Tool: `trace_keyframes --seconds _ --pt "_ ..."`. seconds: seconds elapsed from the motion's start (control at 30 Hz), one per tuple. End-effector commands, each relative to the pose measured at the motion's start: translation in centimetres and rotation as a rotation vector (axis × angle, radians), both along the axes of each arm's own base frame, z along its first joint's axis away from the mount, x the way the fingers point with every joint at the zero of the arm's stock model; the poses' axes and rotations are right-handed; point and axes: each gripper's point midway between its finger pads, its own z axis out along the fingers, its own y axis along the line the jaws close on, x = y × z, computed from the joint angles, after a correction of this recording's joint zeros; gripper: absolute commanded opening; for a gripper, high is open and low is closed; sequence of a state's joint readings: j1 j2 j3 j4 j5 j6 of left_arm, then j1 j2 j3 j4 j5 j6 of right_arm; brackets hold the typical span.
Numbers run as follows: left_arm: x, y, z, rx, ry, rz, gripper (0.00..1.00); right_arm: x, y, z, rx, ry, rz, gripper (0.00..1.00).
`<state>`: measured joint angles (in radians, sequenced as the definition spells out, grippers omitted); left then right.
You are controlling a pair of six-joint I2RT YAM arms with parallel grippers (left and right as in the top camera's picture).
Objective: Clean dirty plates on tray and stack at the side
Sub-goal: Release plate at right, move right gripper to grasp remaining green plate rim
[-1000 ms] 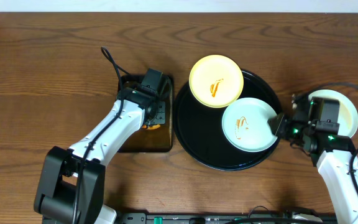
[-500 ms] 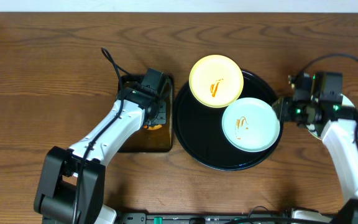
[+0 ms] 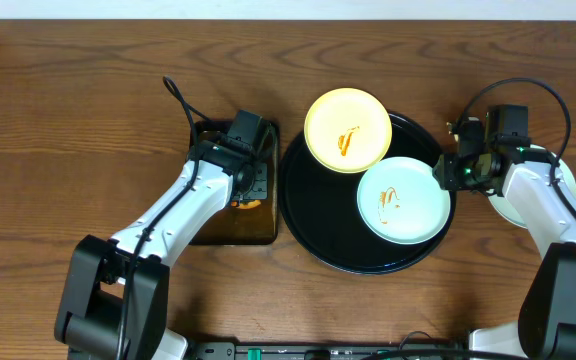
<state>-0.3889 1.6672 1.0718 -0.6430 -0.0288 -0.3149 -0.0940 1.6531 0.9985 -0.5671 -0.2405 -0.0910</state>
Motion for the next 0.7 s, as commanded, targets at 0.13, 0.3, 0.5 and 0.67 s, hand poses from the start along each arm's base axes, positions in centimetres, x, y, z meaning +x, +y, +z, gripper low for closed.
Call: trace_keyframes --seconds 0.13,0.3,0.5,0.67 --pt "0.0 0.1 0.1 -0.001 -0.002 0.007 0.09 0.0 0.0 -1.8 -0.01 0.04 0.019 0.3" --pt "0.0 0.1 0.1 -0.001 -0.002 0.007 0.09 -1.4 0.2 -3.4 -0.001 0.126 0.021 0.28" --pt "0.0 0.1 0.1 -0.001 -0.002 0.007 0.09 -3.2 0.4 -3.9 0.018 0.211 -0.005 0.11" --pt "0.0 0.1 0.1 -0.001 -0.002 0.007 0.09 -4.6 1.7 -3.8 0.094 0.281 -0.041 0.05"
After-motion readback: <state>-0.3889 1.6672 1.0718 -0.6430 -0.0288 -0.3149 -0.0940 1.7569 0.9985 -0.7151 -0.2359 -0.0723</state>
